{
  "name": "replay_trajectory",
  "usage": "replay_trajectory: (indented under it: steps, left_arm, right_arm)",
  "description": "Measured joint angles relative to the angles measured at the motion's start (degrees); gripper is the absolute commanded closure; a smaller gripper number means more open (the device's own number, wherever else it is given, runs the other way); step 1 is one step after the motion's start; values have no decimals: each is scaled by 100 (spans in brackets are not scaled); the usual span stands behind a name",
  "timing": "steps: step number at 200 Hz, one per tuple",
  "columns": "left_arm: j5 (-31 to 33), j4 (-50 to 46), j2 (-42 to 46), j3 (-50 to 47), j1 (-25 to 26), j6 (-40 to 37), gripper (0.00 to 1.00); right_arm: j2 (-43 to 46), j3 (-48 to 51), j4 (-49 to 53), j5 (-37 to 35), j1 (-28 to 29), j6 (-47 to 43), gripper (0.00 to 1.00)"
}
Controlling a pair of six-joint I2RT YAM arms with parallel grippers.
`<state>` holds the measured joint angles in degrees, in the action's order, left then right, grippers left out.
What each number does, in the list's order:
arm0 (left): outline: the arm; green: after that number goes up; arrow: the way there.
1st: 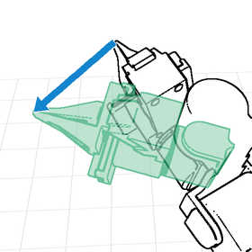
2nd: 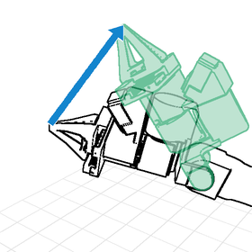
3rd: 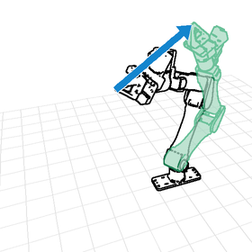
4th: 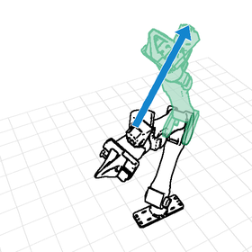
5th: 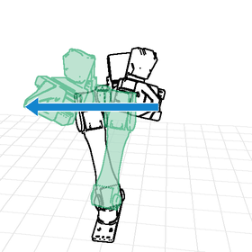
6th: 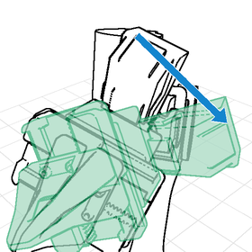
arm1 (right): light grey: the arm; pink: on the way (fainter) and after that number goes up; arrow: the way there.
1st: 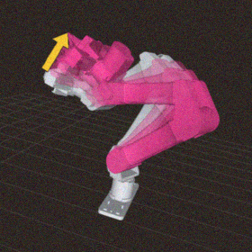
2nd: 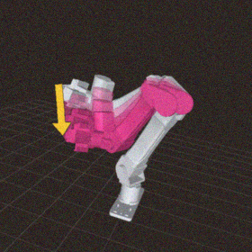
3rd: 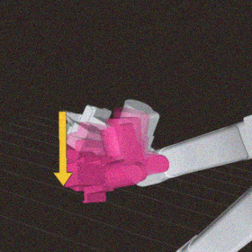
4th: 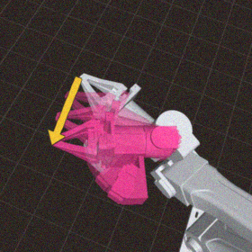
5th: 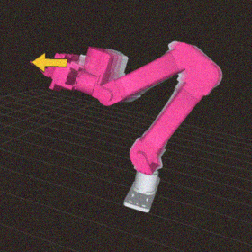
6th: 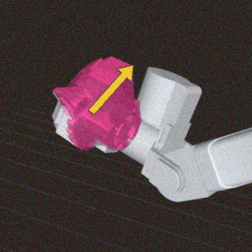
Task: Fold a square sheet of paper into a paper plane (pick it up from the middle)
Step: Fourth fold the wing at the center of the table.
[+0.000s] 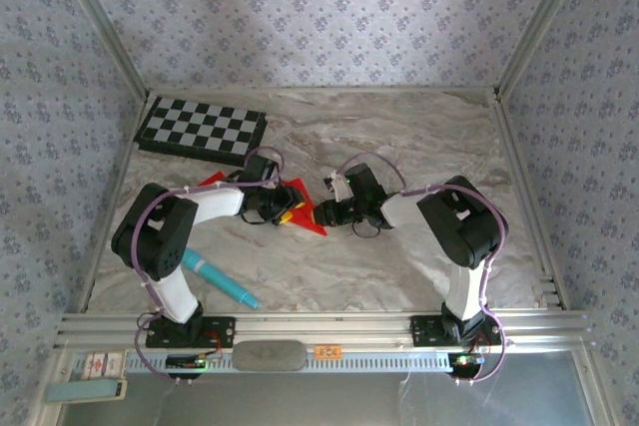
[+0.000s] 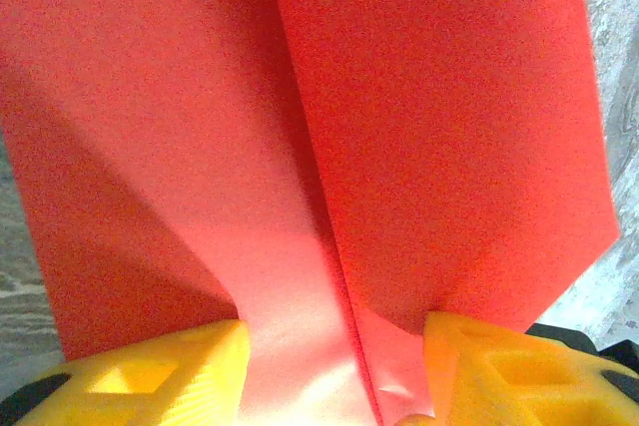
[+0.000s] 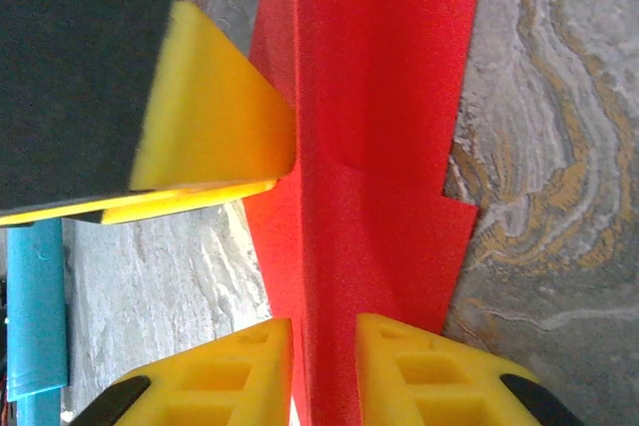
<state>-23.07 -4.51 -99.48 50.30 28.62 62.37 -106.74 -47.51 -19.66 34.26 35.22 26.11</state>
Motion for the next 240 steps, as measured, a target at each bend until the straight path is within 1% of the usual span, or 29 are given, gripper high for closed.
replay_trajectory:
  steps: [66,121,156,202,240]
  left_arm:
    - [-7,-20,-7,26,7,-42,45]
    - [-11,4,-39,46,28,-44,45]
    - [-11,7,-39,57,33,-44,45]
    - [11,-48,35,68,31,-151,45]
    - [175,-229,437,66,-44,-299,45]
  right_arm:
    - [-39,-164,280,-61,57,-28,79]
    - [-118,-275,345,-57,55,-59,90]
    - [-170,-280,334,-11,55,-59,93]
    - [-243,-280,249,199,-24,28,95]
    - [-363,-280,92,498,-181,267,95]
